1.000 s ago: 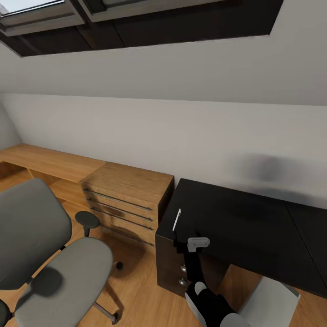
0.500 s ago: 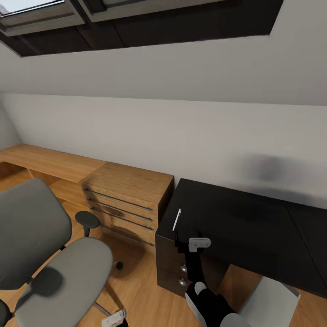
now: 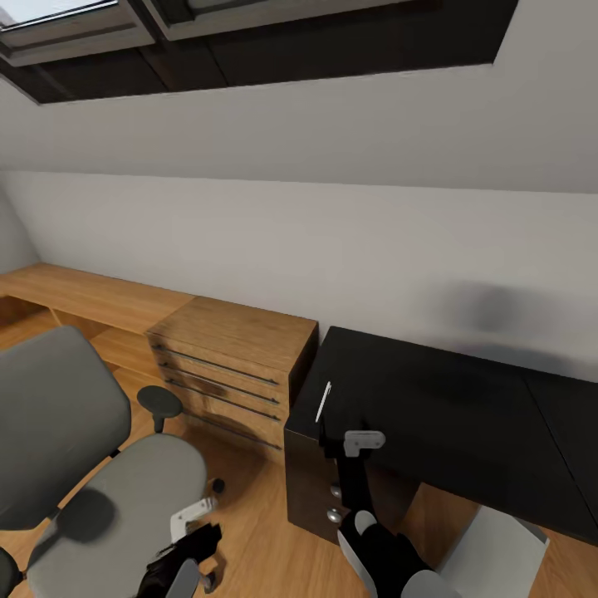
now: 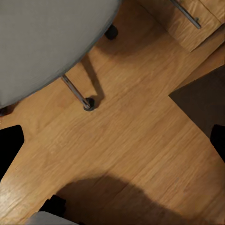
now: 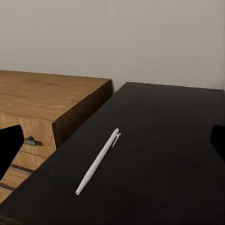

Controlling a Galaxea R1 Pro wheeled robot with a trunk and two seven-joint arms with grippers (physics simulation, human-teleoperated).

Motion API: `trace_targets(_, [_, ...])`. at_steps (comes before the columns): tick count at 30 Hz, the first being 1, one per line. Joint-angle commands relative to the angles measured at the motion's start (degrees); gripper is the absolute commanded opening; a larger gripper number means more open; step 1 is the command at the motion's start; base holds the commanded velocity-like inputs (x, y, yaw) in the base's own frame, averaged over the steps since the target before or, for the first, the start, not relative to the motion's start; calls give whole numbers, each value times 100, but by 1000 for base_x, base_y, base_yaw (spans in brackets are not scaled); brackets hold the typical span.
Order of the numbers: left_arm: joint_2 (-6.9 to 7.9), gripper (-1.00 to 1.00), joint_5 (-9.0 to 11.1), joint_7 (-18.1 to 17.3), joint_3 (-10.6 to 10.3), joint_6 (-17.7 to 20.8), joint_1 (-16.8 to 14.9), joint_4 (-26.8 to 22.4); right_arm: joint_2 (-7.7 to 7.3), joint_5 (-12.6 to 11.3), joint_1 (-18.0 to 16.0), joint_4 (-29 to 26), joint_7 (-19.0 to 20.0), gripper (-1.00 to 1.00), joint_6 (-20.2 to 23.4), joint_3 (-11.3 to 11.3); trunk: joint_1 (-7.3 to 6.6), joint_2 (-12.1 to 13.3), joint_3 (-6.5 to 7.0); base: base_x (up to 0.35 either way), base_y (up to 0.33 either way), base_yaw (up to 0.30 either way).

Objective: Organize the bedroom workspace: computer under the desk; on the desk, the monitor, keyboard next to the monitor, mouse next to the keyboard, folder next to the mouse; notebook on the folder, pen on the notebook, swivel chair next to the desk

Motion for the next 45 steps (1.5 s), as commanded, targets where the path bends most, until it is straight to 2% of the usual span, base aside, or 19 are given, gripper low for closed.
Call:
trace_targets(1, [5, 100, 44, 46, -3, -71, -3, 16, 0, -9, -7, 2, -41, 100, 83, 22, 1, -5, -7, 0, 0, 0])
trace_targets(4, [9, 100, 32, 45, -3, -435, -3, 72, 0, -21, -15, -37, -49, 100, 769, 22, 1, -5, -7, 0, 0, 0])
trace_targets(5, [8, 100, 26, 41, -10, -614, -3, 88, 0, -34, -40, -119, -48, 100, 1250, 19, 1, -5, -7, 0, 0, 0])
trace_targets(7, [8, 100, 22, 39, -18, -763, -3, 100, 0, -48, -68, -266, -41, 100, 1776, 17, 1, -5, -7, 0, 0, 0])
trace_targets(8, [6, 100, 20, 41, -26, -865, -3, 109, 0, -62, -87, -464, -32, 100, 2318, 13, 1, -5, -7, 0, 0, 0])
trace_targets(11, [3, 100, 17, 50, -34, -959, -3, 129, 0, -94, -104, -807, -25, 100, 3097, 8, 1, -5, -7, 0, 0, 0])
trace_targets(12, [3, 100, 17, 54, -41, -1003, -3, 150, 0, -128, -110, -1042, -22, 100, 3568, 5, 1, -5, -7, 0, 0, 0])
trace_targets(14, [2, 100, 16, 56, -51, -1039, -3, 171, 0, -182, -114, -1268, -21, 100, 3986, 0, 1, -5, -7, 0, 0, 0])
trace_targets(15, [2, 100, 16, 56, -59, -1081, -3, 191, 0, -250, -117, -1491, -26, 100, 4360, -5, 1, -5, -7, 0, 0, 0])
trace_targets(21, [1, 100, 19, 27, -109, -1328, -3, 225, 0, -518, -121, -2023, -45, 100, 5386, -27, 1, -5, -7, 0, 0, 0])
trace_targets(29, [4, 100, 26, 26, -564, -1549, -3, 295, 0, -591, -121, -2117, -6, 100, 5997, -35, 1, -5, -7, 118, 52, 0])
trace_targets(34, [-3, 100, 30, 26, -622, -1574, -3, 352, 0, -584, -121, -2124, -37, 100, 6036, -32, 1, -5, -7, 259, 110, 0])
trace_targets(40, [14, 100, 38, 19, -623, -1578, -3, 363, 0, -610, -121, -2136, -2, 100, 5921, -54, 1, -5, -7, 229, 25, 0])
trace_targets(43, [23, 100, 52, 13, -614, -1587, -3, 375, 0, -609, -121, -2122, -15, 100, 5493, -58, 1, -5, -7, 167, 6, 0])
trace_targets(45, [24, 100, 49, 13, -613, -1590, -3, 381, 0, -606, -121, -2113, -14, 100, 5403, -61, 1, -5, -7, 80, 3, 0])
